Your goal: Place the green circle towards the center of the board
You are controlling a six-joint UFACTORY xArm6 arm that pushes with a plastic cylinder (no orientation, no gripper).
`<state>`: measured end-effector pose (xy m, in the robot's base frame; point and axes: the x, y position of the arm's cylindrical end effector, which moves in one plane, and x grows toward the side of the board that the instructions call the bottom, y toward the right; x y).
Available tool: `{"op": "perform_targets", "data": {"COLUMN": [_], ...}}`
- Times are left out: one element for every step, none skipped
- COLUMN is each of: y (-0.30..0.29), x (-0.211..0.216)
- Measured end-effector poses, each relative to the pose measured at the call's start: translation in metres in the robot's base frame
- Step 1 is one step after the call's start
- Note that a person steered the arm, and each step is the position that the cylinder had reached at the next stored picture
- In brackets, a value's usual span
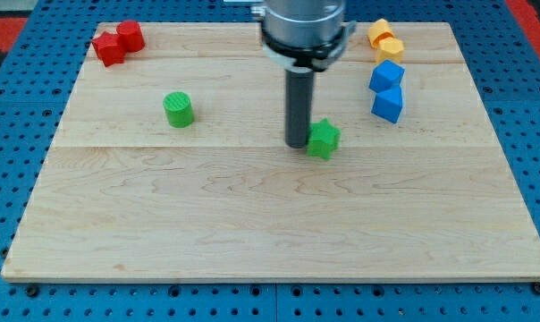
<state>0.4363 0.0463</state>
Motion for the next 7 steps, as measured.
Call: {"op": "perform_targets", "data": {"y": [0.031,0.06,0.084,0.01,-0.011,-0.084,-0.165], "x": [0.0,0.0,0.0,-0.007,-0.072,-0.112,-0.105]}}
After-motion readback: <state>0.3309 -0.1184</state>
